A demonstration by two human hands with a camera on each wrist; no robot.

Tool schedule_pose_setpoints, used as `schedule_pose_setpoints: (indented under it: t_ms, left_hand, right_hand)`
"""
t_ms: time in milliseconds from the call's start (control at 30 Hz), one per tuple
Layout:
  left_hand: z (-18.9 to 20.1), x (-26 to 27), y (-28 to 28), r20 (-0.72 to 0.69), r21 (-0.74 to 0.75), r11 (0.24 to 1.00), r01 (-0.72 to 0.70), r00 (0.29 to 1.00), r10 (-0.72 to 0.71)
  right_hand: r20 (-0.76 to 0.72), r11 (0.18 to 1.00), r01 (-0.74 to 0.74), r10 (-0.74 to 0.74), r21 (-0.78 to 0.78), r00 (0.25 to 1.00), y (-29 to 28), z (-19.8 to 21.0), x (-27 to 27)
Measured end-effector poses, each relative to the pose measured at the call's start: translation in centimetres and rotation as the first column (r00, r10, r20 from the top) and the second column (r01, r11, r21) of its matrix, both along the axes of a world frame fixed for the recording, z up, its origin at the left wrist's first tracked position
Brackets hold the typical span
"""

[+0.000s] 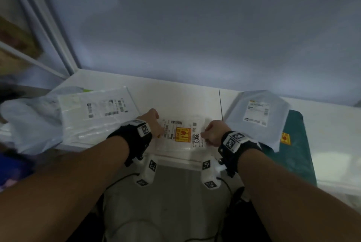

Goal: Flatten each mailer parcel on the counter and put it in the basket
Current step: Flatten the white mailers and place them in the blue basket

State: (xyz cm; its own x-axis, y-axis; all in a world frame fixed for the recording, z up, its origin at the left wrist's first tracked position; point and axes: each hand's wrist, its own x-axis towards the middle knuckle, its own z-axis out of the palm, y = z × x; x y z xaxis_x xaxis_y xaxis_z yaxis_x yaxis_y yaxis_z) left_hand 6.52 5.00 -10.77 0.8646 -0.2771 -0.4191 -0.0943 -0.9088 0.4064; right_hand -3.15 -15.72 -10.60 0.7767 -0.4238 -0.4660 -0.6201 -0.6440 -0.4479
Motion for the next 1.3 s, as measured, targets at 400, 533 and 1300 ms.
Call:
schedule_pose_setpoints:
  t_ms: [400,533,1300]
  left_hand:
    - [0.1,-2.3,-1.4,0.16,0.141,0.945,0.295,0.935,-0.316]
    - [-2.5,-1.8,-3.2,0.148,0.137,0.905,0.403,0.895,-0.421]
    - [-8.0,-3.3,-1.2,0.377,0.245,0.876,0.415,0.792,-0.481]
  right_hand:
    - [0.059,0.984,0.015,-0.005,-0.178,0.998,2.6,0.5,-0.7]
    - [0.067,0.932,-0.149,0.181,-0.329,0.981,5.4,-1.8,0.3]
    - [0.058,0.834,-0.31,0.376,-0.457,0.925,4.9,-8.2,-0.9]
